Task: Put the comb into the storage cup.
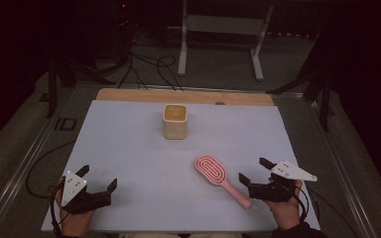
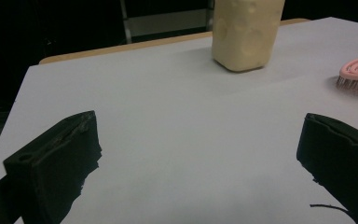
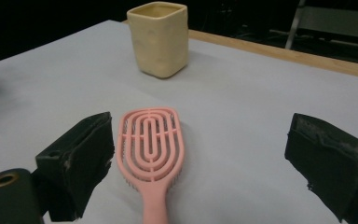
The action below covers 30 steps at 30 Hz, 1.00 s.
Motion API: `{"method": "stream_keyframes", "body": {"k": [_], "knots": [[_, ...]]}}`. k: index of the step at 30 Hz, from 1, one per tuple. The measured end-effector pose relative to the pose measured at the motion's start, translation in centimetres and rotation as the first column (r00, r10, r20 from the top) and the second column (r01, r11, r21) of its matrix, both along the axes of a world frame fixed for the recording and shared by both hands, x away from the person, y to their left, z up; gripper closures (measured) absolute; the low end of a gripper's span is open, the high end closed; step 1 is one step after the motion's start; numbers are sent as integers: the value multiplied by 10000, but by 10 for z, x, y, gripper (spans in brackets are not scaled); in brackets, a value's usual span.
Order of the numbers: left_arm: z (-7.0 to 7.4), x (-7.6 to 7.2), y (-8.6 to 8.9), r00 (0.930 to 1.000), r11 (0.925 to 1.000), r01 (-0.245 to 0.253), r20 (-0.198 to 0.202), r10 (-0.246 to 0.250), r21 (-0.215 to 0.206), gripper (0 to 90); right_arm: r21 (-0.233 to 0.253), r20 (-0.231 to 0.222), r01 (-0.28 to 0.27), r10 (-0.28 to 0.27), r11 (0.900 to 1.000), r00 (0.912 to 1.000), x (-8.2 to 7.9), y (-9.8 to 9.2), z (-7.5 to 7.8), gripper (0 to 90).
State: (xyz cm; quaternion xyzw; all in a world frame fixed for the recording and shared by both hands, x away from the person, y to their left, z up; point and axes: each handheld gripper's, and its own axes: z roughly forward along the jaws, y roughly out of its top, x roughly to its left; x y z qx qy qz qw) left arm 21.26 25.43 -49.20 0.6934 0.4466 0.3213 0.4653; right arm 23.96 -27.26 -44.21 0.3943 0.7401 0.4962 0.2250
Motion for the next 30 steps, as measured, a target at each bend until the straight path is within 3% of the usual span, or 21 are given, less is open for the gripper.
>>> {"method": "stream_keyframes", "body": {"k": [10,17,30], "knots": [[0,0,-1,10000,10000,4,18,-4,38,0,-510,-452,-327,304,9982,9985,9,14,3,79],[0,0,-1,10000,10000,5,17,-5,50,0,-864,-1071,-565,471,9947,9931,15,23,3,79],[0,0,-1,10000,10000,-5,4,5,87,0,-1120,-1537,-721,545,9911,9866,22,30,2,79]]}}
